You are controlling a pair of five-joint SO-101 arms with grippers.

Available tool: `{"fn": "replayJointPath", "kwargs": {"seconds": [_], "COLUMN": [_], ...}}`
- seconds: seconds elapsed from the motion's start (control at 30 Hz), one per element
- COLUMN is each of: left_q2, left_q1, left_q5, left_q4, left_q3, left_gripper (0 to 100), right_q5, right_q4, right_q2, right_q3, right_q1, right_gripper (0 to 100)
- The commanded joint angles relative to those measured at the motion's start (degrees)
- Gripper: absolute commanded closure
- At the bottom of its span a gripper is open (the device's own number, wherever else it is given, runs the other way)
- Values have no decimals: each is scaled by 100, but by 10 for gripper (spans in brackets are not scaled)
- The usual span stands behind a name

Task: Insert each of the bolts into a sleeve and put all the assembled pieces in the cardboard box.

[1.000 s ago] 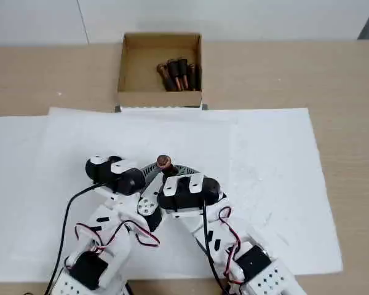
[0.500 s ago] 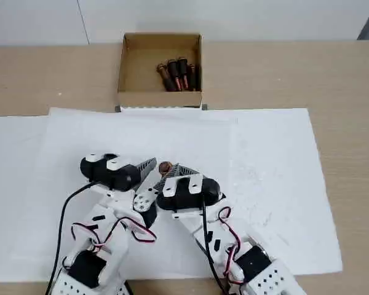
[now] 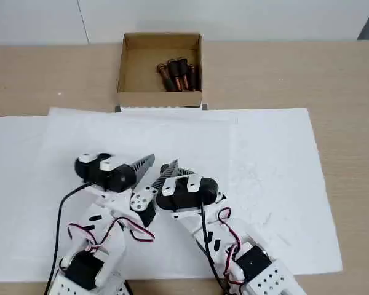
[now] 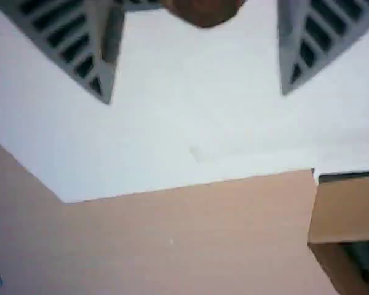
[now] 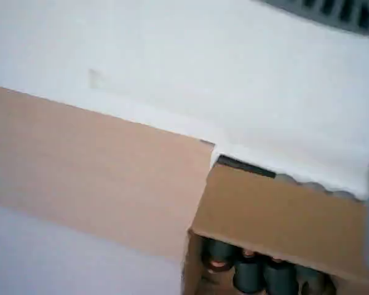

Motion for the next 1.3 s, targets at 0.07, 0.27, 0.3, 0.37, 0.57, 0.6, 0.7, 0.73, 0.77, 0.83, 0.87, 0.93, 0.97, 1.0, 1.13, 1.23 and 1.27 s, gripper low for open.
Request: {"fn": "replayJointPath", "kwargs": {"seconds": [0.07,0.27,0.3,0.37,0.57,0.6,0.7,0.73,0.77,0.83,0.87,0.93,0.97,1.0,1.13,1.23,1.27], "left_q2": [-53,-53,-53,-53,-62,-62,-53,-53,-53,-53,-53,-53,-53,-53,-53,-53,-53], "left_q1": [-132,-1284,-1503,-1846,-2303,-2321,-2321,-2295,-2295,-2321,-2330,-2312,-2303,-2303,-2347,-2303,-2303], "left_q5": [44,-510,-571,-659,-853,-897,-897,-879,-897,-905,-923,-1204,-1327,-1424,-1662,-1793,-1793], "left_q4": [-26,-26,-26,-26,-18,-18,18,79,141,176,255,501,633,756,967,1020,1020], "left_q3": [-637,-470,-426,-251,444,558,752,752,752,752,752,752,752,752,752,752,752], "left_gripper": [833,954,991,989,995,995,995,995,995,995,995,995,995,995,995,995,995], "right_q5": [44,35,26,18,9,9,-211,-360,-484,-686,-818,-1152,-1327,-1451,-1618,-1618,-1600], "right_q4": [-22,-22,-22,-22,-22,13,40,40,92,523,813,1358,1613,1842,2343,2519,2563], "right_q2": [-66,-66,-66,-66,-66,-66,-22,-22,-13,-4,-4,-4,-4,-4,-4,-4,-4], "right_q3": [70,70,70,70,70,70,70,53,-26,-299,-457,-782,-949,-1116,-1662,-2048,-2180], "right_q1": [-40,-13,-4,66,444,523,831,936,1033,1191,1235,1305,1323,1332,1358,1367,1376], "right_gripper": [995,995,995,995,995,995,995,995,995,995,995,995,995,995,995,995,995]}}
